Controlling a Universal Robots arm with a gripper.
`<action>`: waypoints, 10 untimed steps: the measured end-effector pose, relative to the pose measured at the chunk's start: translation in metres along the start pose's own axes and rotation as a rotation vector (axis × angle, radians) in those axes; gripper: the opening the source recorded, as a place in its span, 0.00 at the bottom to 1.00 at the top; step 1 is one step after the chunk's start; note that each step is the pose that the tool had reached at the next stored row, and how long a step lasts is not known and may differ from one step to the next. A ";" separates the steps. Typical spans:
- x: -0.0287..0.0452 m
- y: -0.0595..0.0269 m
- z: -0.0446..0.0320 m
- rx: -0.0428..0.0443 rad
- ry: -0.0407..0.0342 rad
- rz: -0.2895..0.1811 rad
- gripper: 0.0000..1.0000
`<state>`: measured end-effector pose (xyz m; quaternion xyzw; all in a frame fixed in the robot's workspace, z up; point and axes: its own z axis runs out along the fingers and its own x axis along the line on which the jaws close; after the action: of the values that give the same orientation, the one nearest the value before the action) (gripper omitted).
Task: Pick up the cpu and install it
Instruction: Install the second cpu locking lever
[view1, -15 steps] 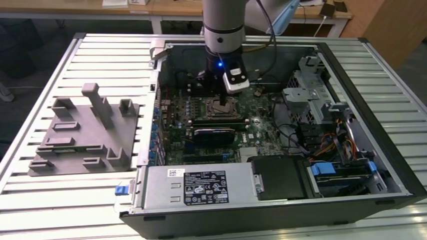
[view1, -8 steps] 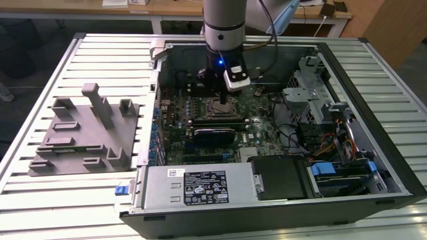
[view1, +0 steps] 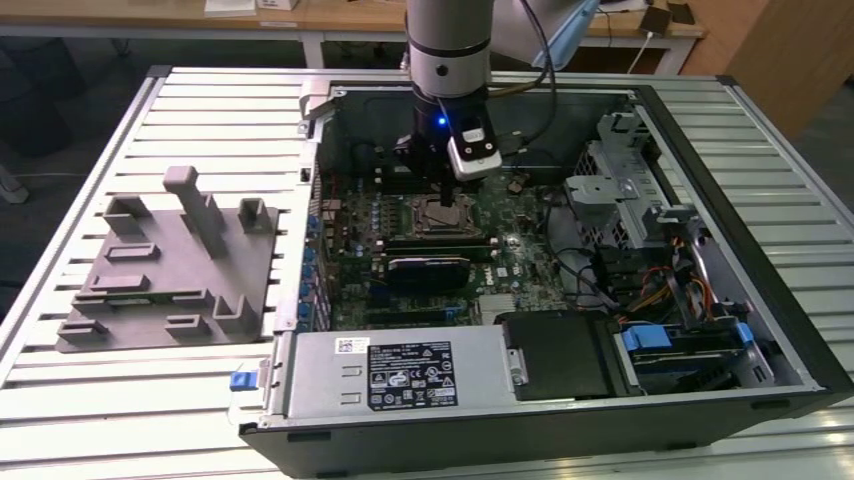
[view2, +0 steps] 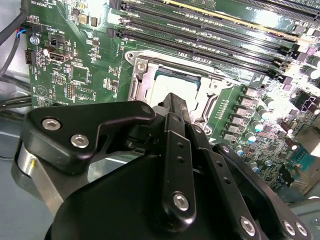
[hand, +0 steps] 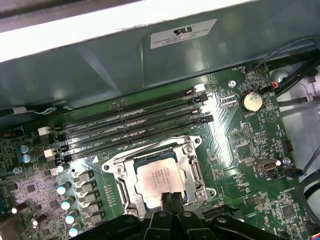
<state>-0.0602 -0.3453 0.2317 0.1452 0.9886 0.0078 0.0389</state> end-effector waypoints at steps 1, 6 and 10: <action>0.0000 0.0000 0.0000 0.0001 0.0000 0.000 0.11; 0.0000 0.0000 -0.0001 0.0000 0.0000 0.000 0.11; -0.0001 0.0000 -0.0018 0.0005 0.0001 0.000 0.11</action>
<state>-0.0603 -0.3453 0.2334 0.1452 0.9886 0.0076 0.0388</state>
